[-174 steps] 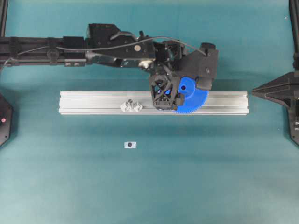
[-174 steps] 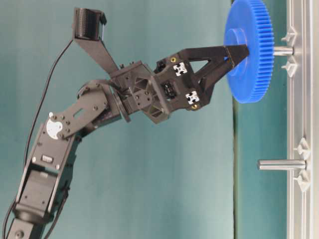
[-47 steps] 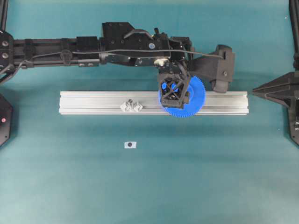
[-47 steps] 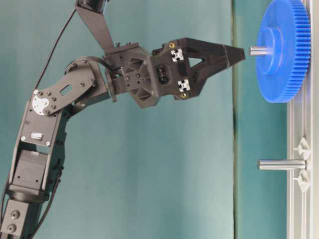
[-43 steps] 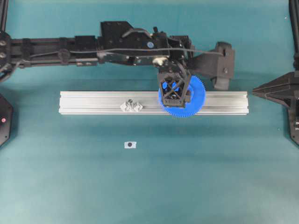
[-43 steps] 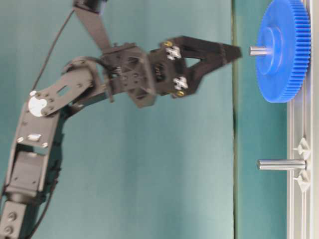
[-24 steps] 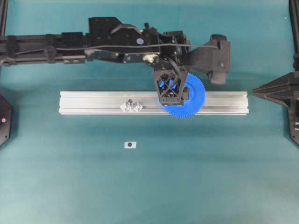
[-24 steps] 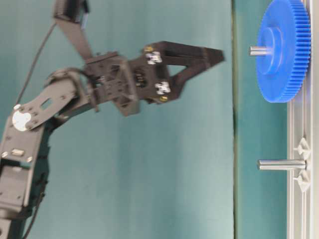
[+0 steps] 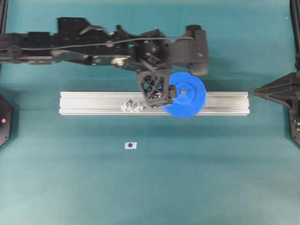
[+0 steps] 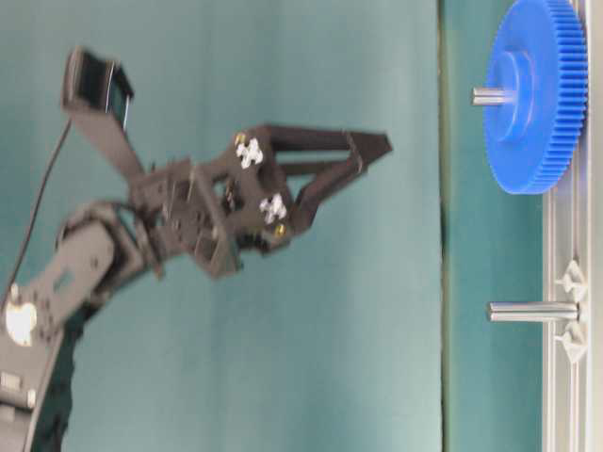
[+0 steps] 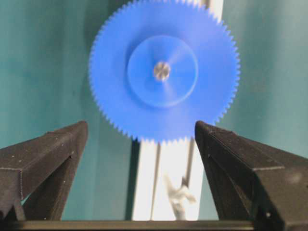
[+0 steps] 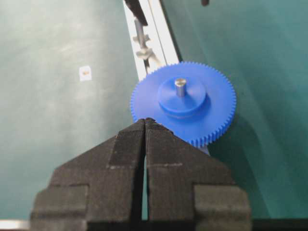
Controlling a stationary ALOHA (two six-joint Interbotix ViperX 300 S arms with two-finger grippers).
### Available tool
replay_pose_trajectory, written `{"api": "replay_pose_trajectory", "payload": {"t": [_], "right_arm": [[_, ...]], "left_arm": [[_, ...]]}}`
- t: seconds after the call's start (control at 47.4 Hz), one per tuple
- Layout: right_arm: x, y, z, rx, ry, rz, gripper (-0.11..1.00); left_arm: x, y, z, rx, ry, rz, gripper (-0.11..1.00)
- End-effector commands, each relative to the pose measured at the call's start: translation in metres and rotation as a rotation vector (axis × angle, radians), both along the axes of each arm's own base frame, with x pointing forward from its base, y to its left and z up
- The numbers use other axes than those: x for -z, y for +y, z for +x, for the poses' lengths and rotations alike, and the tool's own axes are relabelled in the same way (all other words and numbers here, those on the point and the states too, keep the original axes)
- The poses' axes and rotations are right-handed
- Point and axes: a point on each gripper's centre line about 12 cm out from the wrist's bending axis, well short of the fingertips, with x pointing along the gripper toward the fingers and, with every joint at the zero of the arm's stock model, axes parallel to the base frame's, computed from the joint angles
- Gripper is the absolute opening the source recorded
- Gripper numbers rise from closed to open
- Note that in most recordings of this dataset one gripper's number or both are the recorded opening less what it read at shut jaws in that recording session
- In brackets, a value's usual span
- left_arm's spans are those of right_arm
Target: Find the location of the shaft and insert the large gear.
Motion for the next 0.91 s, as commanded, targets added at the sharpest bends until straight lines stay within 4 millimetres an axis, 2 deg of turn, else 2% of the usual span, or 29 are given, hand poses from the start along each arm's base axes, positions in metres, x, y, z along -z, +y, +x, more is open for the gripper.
{"api": "replay_pose_trajectory", "payload": {"t": [0.0, 0.169, 0.337, 0.653, 0.885], "right_arm": [[-0.007, 0.000, 0.002, 0.002, -0.016, 0.004, 0.00], [-0.006, 0.000, 0.002, 0.002, -0.014, 0.003, 0.00], [-0.007, 0.000, 0.002, 0.002, -0.016, 0.004, 0.00], [-0.008, 0.000, 0.002, 0.002, -0.017, 0.004, 0.00], [-0.007, 0.000, 0.002, 0.001, -0.022, 0.003, 0.00]], "left_arm": [[-0.026, -0.003, -0.011, -0.006, -0.091, 0.002, 0.92], [-0.023, -0.009, -0.027, -0.006, -0.082, -0.008, 0.92], [-0.033, -0.017, -0.038, 0.008, -0.124, -0.005, 0.92], [-0.035, -0.023, -0.057, 0.001, -0.206, -0.017, 0.92], [-0.029, -0.025, -0.074, -0.002, -0.236, -0.020, 0.92]]}}
